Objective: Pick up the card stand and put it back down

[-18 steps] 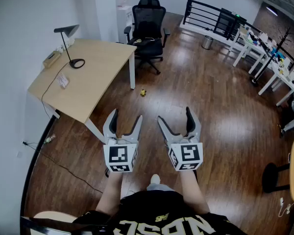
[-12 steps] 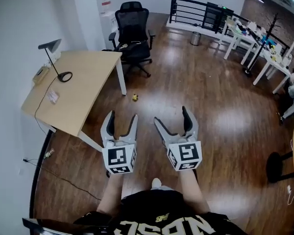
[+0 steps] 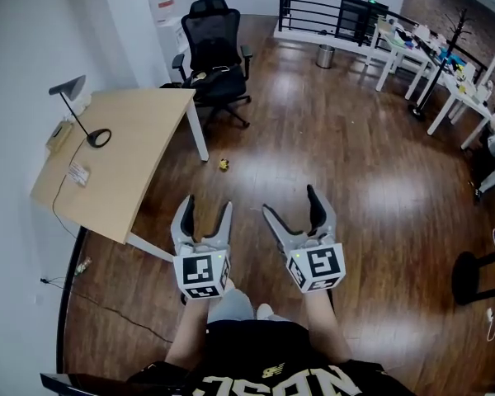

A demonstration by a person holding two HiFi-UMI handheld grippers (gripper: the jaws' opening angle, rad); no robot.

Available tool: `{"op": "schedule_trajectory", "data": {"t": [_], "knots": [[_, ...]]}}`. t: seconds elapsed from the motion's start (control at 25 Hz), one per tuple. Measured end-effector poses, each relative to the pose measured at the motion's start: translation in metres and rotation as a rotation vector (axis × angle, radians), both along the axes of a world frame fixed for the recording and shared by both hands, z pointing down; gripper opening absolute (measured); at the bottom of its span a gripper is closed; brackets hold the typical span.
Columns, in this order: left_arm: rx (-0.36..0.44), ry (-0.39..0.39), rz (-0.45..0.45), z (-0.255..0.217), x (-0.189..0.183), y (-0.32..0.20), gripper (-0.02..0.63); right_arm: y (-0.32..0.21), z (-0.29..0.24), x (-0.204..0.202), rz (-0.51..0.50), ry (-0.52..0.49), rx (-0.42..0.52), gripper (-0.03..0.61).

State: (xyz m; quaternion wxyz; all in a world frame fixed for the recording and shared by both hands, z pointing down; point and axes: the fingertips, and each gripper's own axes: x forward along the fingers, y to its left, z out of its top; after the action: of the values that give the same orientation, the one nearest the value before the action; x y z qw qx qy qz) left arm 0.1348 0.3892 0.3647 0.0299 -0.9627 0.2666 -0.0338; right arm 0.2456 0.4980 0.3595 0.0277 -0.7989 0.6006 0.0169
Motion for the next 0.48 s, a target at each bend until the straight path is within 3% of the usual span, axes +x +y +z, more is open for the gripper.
{"op": "schedule_trajectory", "data": {"t": [0.24, 0.48], "knots": [[-0.028, 0.006, 0.013, 0.009, 0.024, -0.067, 0.321, -0.074, 0.015, 0.005, -0.027, 0.035, -0.076, 0.436], [-0.013, 0.047, 0.028, -0.012, 0.044, -0.152, 0.321, -0.162, -0.017, 0.023, -0.013, 0.089, -0.049, 0.437]]}}
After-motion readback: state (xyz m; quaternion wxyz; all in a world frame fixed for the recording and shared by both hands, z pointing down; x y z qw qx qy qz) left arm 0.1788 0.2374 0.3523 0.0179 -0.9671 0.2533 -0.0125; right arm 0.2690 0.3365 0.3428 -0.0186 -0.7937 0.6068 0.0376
